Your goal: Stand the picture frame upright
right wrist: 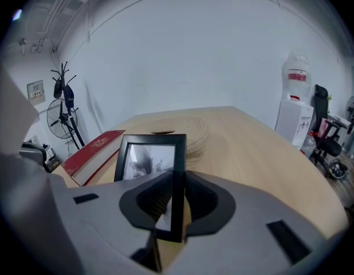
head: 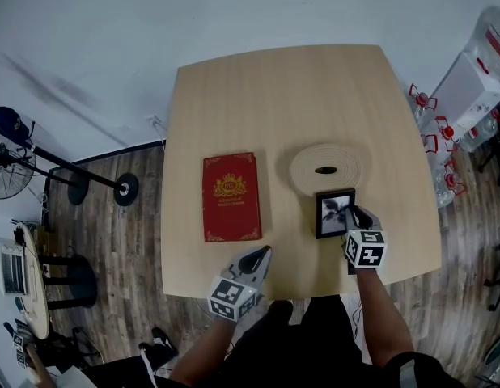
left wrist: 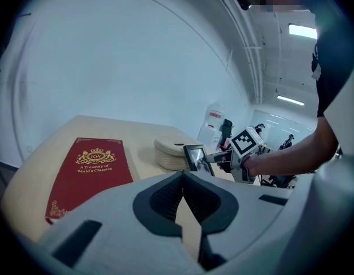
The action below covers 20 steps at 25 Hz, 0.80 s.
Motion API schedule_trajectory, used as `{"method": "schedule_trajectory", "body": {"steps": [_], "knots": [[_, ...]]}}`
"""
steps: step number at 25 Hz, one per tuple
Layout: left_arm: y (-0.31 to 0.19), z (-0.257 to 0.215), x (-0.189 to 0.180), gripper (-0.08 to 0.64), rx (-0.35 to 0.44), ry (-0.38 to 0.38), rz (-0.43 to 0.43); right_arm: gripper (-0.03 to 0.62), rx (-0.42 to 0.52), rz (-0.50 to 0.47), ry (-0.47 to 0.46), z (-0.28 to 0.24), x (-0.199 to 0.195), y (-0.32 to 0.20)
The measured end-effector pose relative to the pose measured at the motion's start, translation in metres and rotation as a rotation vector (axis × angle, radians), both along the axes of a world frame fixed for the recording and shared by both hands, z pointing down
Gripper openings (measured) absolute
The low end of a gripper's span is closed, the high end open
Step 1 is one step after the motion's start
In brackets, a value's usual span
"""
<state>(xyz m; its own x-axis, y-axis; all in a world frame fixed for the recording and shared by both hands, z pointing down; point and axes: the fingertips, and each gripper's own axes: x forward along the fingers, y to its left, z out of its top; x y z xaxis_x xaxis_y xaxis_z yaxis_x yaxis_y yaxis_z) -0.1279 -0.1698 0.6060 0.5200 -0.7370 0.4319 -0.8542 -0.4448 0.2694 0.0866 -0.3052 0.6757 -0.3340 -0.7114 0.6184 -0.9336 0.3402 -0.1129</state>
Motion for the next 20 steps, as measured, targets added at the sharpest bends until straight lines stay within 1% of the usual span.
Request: {"method": "schedule_trajectory", "body": {"steps": [3, 7, 12, 18, 20], "knots": [[-0.001, 0.0, 0.001, 0.003, 0.0, 0.001, 0.0, 0.067, 0.006, 0.003, -0.003, 0.0, 0.0, -0.001], [0.001, 0.001, 0.004, 0.003, -0.001, 0.004, 0.003, 0.11, 0.0, 0.028, -0.045, 0.0, 0.007, 0.003], [0.001, -0.002, 0.004, 0.003, 0.006, 0.003, 0.01, 0.11, 0.032, 0.06, -0.093, -0.013, 0.012, 0.012], [-0.004, -0.01, 0.015, 0.003, 0.034, 0.01, 0.04, 0.109, 0.094, 0.035, -0.091, -0.045, 0.011, 0.024], [-0.006, -0.013, 0.019, 0.003, 0.042, 0.015, 0.052, 0.087, 0.118, 0.022, -0.087, -0.057, 0.01, 0.028]]}}
